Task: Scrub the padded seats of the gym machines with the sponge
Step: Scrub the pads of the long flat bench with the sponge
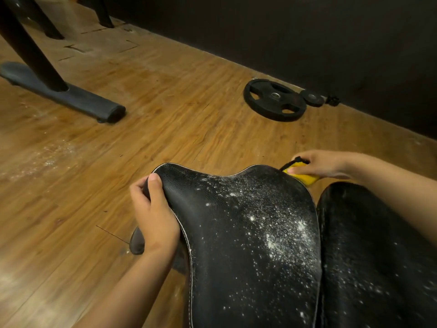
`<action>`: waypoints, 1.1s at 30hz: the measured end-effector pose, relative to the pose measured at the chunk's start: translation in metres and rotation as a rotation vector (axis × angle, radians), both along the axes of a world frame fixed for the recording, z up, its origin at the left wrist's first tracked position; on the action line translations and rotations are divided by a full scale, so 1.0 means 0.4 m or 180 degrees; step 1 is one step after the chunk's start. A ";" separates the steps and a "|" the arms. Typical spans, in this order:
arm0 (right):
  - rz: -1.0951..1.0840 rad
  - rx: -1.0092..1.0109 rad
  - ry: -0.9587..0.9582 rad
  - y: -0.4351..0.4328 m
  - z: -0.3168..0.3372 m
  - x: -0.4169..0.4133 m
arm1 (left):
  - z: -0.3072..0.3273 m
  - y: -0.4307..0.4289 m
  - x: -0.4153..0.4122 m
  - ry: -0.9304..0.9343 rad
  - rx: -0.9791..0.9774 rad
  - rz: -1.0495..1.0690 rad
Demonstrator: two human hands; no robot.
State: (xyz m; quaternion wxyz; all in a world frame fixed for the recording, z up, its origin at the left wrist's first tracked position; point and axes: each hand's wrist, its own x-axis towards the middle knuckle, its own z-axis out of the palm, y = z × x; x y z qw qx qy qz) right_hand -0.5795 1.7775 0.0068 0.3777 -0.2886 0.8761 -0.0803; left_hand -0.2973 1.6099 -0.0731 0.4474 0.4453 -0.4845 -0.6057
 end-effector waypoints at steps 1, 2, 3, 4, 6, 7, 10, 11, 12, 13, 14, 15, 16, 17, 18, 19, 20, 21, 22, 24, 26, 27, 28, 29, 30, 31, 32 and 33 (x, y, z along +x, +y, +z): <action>0.0013 0.0125 0.0134 0.018 0.000 -0.003 | -0.001 0.000 0.001 0.0000 -0.0014 -0.0006; 0.0026 0.0224 0.0259 0.033 0.000 -0.003 | -0.002 -0.001 0.001 0.0008 -0.0028 -0.0007; 0.0056 0.0294 0.0370 0.042 -0.001 -0.003 | -0.003 -0.001 0.002 0.0012 -0.0040 -0.0006; 0.0113 0.0322 0.0482 0.044 -0.003 0.001 | -0.004 -0.001 0.003 0.0002 -0.0051 0.0002; 0.0125 0.0268 0.0671 0.029 -0.004 0.014 | -0.008 -0.003 0.004 -0.0030 -0.0053 -0.0001; 0.0042 0.0179 0.0717 0.018 -0.004 0.024 | -0.009 -0.002 0.004 -0.0036 -0.0044 -0.0015; -0.0235 -0.0243 0.0669 -0.037 0.005 0.063 | -0.012 -0.004 0.006 -0.0073 -0.0060 0.0005; -0.0235 -0.0359 0.0687 -0.063 0.014 0.076 | -0.011 -0.004 0.008 -0.0101 -0.0070 0.0013; -0.0170 -0.0438 0.0742 -0.093 0.024 0.090 | -0.010 -0.004 0.008 -0.0114 -0.0076 0.0004; -0.0049 -0.0471 0.0818 -0.127 0.035 0.108 | -0.009 -0.004 0.009 -0.0114 -0.0064 -0.0020; 0.0117 -0.0494 0.0864 -0.163 0.044 0.129 | -0.009 -0.006 0.009 -0.0109 -0.0030 -0.0049; 0.0288 -0.0515 0.0853 -0.199 0.049 0.157 | -0.009 -0.008 0.008 -0.0095 0.0028 -0.0081; 0.0458 -0.0549 0.0800 -0.231 0.048 0.186 | -0.011 -0.010 0.007 -0.0078 0.0081 -0.0105; 0.0617 -0.0575 0.0728 -0.256 0.043 0.218 | -0.009 -0.012 0.006 -0.0059 0.0121 -0.0126; 0.0757 -0.0627 0.0666 -0.277 0.035 0.251 | -0.011 -0.014 0.005 -0.0046 0.0145 -0.0138; 0.0844 -0.0719 0.0617 -0.293 0.027 0.281 | -0.010 -0.015 0.006 -0.0029 0.0159 -0.0152; 0.0879 -0.0870 0.0583 -0.306 0.020 0.305 | -0.011 -0.017 0.005 -0.0009 0.0164 -0.0167; 0.0843 -0.1050 0.0548 -0.317 0.020 0.326 | -0.009 -0.018 0.006 0.0006 0.0160 -0.0188; 0.0759 -0.1239 0.0492 -0.329 0.025 0.345 | -0.009 -0.020 0.007 0.0007 0.0150 -0.0211; 0.0691 -0.1587 0.0413 -0.355 0.038 0.380 | -0.009 -0.022 0.012 -0.0016 0.0112 -0.0263; 0.0855 -0.1873 0.0528 -0.383 0.045 0.411 | -0.009 -0.024 0.018 -0.0026 0.0088 -0.0323; 0.0973 -0.1949 0.0641 -0.396 0.042 0.423 | -0.006 -0.024 0.022 -0.0016 0.0097 -0.0360; 0.1069 -0.1976 0.0739 -0.406 0.036 0.431 | -0.006 -0.025 0.024 -0.0009 0.0118 -0.0388; 0.1111 -0.1980 0.0811 -0.412 0.030 0.434 | -0.004 -0.025 0.026 -0.0014 0.0130 -0.0414; 0.1104 -0.1990 0.0848 -0.415 0.028 0.435 | -0.003 -0.026 0.025 -0.0033 0.0130 -0.0421; 0.1075 -0.1986 0.0881 -0.417 0.027 0.433 | 0.000 -0.025 0.024 -0.0060 0.0125 -0.0417; 0.1062 -0.1973 0.0922 -0.419 0.028 0.433 | 0.002 -0.025 0.023 -0.0081 0.0127 -0.0403; 0.1086 -0.1944 0.0981 -0.418 0.030 0.436 | 0.005 -0.024 0.024 -0.0099 0.0142 -0.0403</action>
